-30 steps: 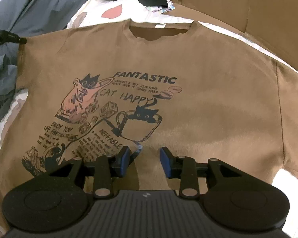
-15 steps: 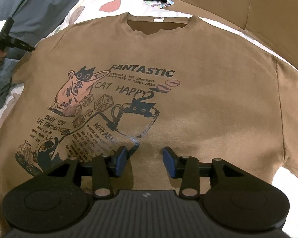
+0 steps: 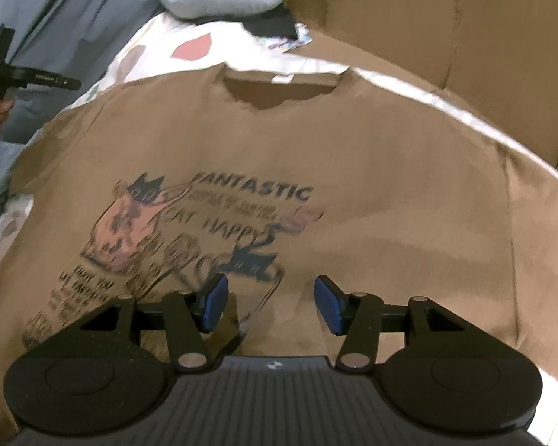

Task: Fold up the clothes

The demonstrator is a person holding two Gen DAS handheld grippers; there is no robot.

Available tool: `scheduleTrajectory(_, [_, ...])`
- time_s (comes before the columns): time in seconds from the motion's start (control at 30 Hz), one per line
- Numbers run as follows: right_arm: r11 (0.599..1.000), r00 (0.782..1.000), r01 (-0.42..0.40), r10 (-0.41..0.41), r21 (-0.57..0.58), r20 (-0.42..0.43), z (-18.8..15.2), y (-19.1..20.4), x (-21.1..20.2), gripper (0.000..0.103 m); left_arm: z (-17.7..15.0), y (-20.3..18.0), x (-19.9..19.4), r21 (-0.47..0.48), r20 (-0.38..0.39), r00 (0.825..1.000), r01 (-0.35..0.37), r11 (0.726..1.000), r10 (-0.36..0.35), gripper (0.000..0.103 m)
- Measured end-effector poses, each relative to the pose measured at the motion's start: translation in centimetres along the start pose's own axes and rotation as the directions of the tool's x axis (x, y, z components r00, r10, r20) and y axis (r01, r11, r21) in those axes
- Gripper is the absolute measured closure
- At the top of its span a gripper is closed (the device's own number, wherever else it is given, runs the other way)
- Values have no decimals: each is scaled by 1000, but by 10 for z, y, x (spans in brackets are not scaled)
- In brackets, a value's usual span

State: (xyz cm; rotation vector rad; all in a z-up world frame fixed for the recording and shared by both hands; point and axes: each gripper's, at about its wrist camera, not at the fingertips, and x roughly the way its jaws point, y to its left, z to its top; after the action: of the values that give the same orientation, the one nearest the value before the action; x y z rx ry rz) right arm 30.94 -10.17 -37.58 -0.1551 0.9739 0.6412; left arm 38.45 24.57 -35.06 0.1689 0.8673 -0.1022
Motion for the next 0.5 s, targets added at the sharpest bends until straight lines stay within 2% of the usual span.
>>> scheduleTrajectory(0.17, [1000, 1000, 19, -19, 14, 20, 13, -3, 10, 47, 1, -28, 23, 27, -1, 998, 70, 997, -70, 97])
scheduleTrajectory(0.33, [999, 999, 44, -44, 7, 12, 19, -5, 22, 48, 8, -42, 51, 33, -27, 994, 103, 994, -102, 99])
scheduleTrajectory(0.4, [999, 999, 54, -54, 4, 9, 22, -5, 27, 48, 10, -45, 61, 41, -40, 995, 93, 995, -91, 99])
scheduleTrajectory(0.5, [997, 997, 72, -72, 9, 3, 22, -8, 30, 48, 13, -38, 74, -8, -48, 996, 68, 998, -68, 100])
